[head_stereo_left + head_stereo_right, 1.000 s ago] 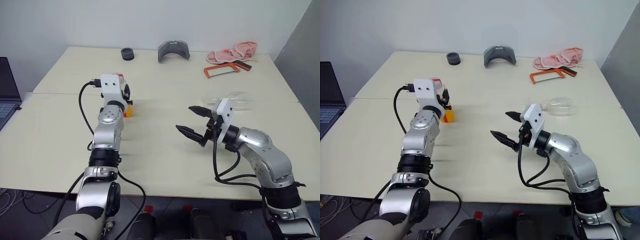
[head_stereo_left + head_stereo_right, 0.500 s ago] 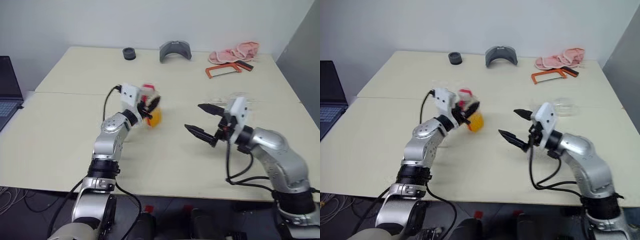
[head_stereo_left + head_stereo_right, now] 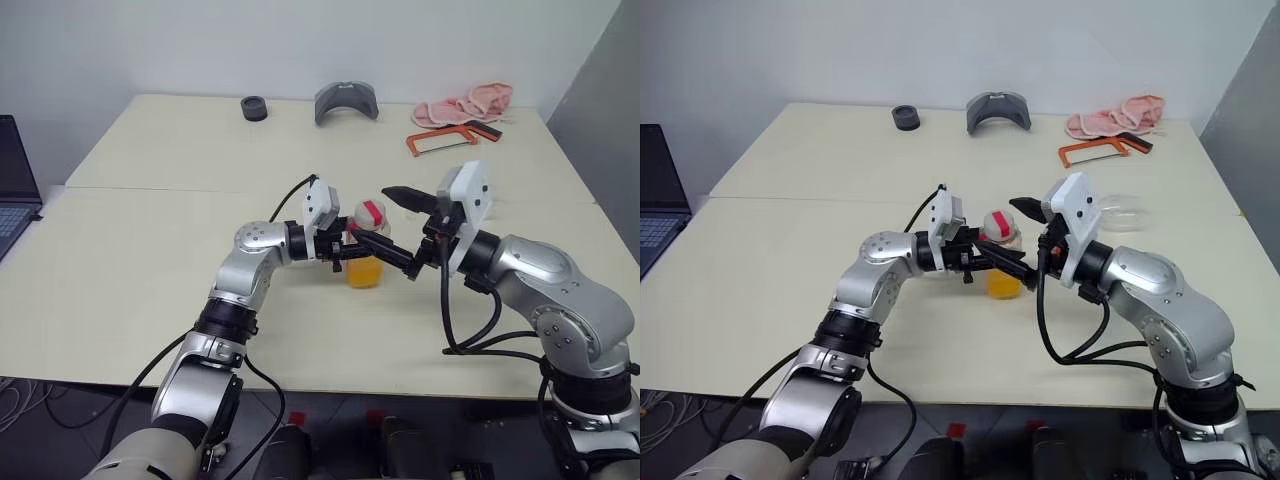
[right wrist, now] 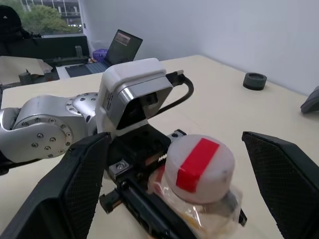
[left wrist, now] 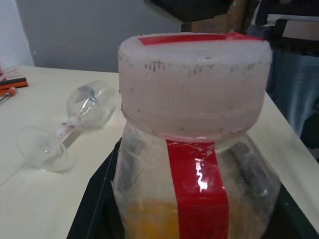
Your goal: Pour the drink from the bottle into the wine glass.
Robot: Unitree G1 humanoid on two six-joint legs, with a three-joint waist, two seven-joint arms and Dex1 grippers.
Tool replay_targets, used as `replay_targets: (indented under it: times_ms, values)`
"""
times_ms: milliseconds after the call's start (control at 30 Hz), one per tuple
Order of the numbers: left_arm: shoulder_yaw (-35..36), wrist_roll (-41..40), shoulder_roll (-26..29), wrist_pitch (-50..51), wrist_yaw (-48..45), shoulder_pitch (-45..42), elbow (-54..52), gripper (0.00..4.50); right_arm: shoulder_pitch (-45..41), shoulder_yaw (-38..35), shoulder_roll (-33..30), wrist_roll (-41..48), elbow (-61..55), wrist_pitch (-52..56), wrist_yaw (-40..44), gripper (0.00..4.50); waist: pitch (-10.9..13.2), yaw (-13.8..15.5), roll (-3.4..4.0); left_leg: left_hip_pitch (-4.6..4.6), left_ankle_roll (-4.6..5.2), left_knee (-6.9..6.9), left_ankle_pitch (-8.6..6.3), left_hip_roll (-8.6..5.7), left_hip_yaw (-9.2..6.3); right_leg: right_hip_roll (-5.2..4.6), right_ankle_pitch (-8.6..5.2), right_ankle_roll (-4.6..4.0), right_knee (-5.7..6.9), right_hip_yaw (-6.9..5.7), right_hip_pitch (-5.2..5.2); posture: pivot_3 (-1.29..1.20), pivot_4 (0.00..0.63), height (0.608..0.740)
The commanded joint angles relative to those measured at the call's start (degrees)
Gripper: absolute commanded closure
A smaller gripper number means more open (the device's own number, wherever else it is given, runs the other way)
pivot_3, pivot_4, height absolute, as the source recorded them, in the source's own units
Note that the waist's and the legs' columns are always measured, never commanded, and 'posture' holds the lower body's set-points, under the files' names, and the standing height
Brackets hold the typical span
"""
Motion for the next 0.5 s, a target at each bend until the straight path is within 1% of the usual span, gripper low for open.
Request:
replay_targets:
  times_ms: [33,333,367,400,500]
  values:
    - [-0.3,-0.3,-0.8,-2.2,-2.0,-2.1,0.4,2.69,-1.8,0.0,1.4,-0.3,0.1,0.8,-2.2,0.00,0.0,0.0,0.00,0.00,0.01,0.00,0.00,-0.01,0.01,0.00,0.00,0.00,0.00,0.00,0.00,0.00,0.150,0.740]
    - [-0.2,0.0,-0.8,-3.0,-3.8,-2.4,1.6,2.69,-2.0,0.9,1.9,-2.4,2.3,0.6,-3.1,0.00,0.0,-0.1,0.00,0.01,0.02,0.00,-0.01,-0.01,-0.02,0.01,0.00,0.00,0.01,0.01,-0.01,0.00,0.150,0.740]
    - [-0.2,0.0,-0.8,-3.1,-3.9,-2.4,1.7,2.69,-2.0,1.0,2.0,-2.5,2.4,0.5,-3.1,0.36,0.0,-0.1,0.00,0.01,0.02,0.00,-0.01,-0.01,-0.02,0.01,0.00,0.00,0.01,0.00,0.00,0.00,0.150,0.740]
    - [-0.2,0.0,-0.8,-3.1,-4.0,-2.4,1.6,2.69,-1.9,0.9,2.1,-2.5,2.4,0.4,-3.2,0.57,0.0,-0.1,0.00,0.01,0.03,0.00,-0.01,-0.01,-0.02,0.01,0.00,0.00,0.01,0.00,-0.01,0.00,0.150,0.740]
    - [-0.2,-0.1,-0.6,-3.0,-4.3,-2.4,1.6,2.69,-1.6,0.7,2.5,-2.3,2.7,0.3,-2.9,1.60,0.0,-0.1,0.00,0.00,0.03,0.00,-0.01,-0.01,-0.06,0.01,0.00,0.00,0.01,0.00,-0.01,0.00,0.150,0.740]
